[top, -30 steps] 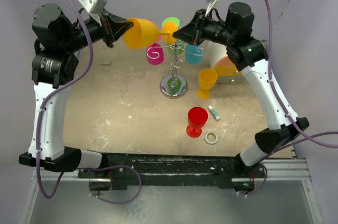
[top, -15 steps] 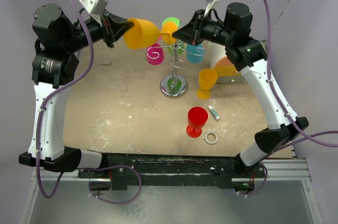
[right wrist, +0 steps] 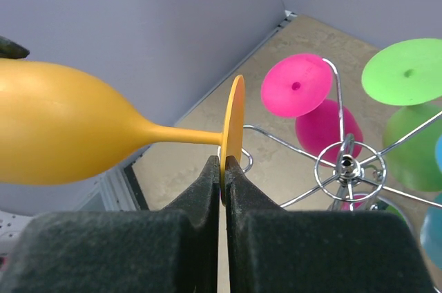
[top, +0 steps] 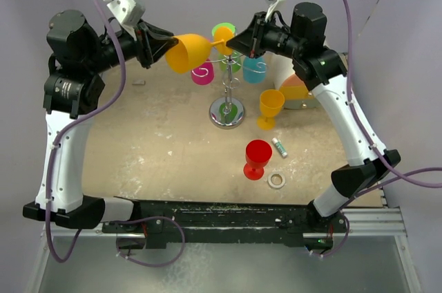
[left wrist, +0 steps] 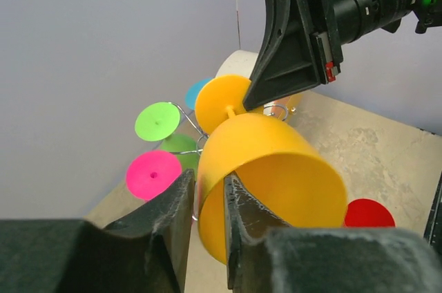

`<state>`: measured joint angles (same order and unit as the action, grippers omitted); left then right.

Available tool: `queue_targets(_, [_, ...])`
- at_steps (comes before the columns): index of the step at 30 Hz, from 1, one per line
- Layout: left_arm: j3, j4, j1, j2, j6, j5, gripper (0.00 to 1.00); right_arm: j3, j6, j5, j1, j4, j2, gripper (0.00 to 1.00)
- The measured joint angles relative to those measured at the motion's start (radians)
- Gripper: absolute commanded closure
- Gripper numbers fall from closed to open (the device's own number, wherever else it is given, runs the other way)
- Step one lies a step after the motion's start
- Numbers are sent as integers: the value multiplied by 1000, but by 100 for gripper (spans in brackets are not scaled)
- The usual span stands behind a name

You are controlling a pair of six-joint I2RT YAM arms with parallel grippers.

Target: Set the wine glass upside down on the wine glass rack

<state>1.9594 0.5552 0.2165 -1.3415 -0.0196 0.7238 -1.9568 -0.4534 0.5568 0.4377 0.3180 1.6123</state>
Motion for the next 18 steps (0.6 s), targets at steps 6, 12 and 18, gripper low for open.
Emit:
queue_targets(6, [-21, 14, 0, 46, -29, 0, 36, -50, 92, -66, 0, 45, 2, 100])
queue_targets(12, [-29, 71, -2, 117, -116, -50, 20, -60, 212, -122, -2, 68, -13, 100])
queue_targets(18, [-28, 93, -13, 162, -183, -209, 6, -68, 431, -157, -2, 111, -36, 100])
